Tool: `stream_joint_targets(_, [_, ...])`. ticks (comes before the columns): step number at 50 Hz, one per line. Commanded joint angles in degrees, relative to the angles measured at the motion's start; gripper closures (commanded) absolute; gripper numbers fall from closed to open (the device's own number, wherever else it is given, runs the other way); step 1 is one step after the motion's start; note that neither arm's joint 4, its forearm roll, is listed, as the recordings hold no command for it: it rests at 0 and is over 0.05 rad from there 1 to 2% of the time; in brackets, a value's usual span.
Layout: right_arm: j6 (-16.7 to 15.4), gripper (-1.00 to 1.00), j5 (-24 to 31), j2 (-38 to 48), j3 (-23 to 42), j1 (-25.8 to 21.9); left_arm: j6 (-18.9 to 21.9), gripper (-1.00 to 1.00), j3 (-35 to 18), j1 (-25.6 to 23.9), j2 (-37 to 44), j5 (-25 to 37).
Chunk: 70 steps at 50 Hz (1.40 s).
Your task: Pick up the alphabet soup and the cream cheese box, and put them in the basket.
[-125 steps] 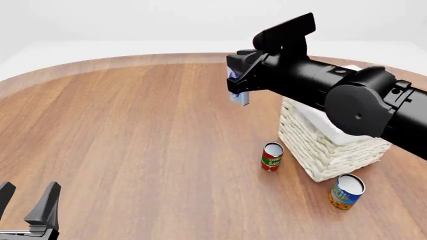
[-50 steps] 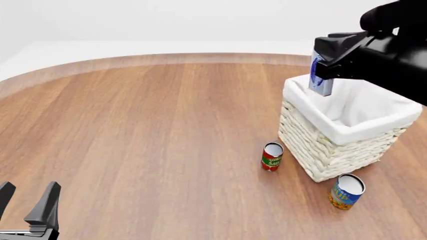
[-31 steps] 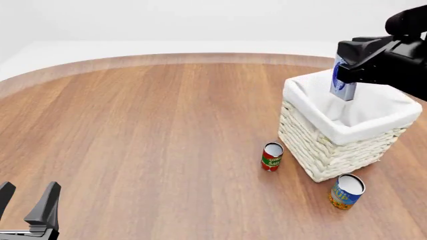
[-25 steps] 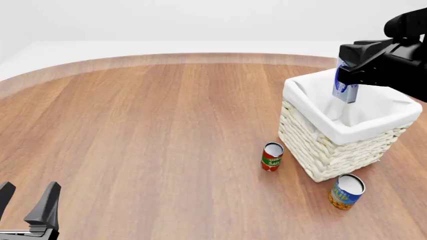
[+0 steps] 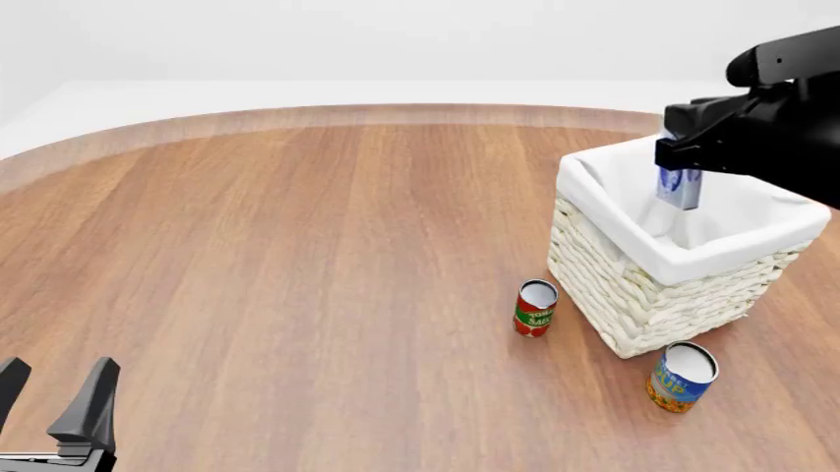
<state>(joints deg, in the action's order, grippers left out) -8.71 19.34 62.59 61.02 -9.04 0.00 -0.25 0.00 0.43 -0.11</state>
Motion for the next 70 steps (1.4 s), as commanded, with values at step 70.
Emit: stream_joint_targets(70, [-2.91, 1.0, -7.57, 13.97, 0.21, 8.21, 0.0, -1.0, 0.0, 0.0, 0.0, 0.0])
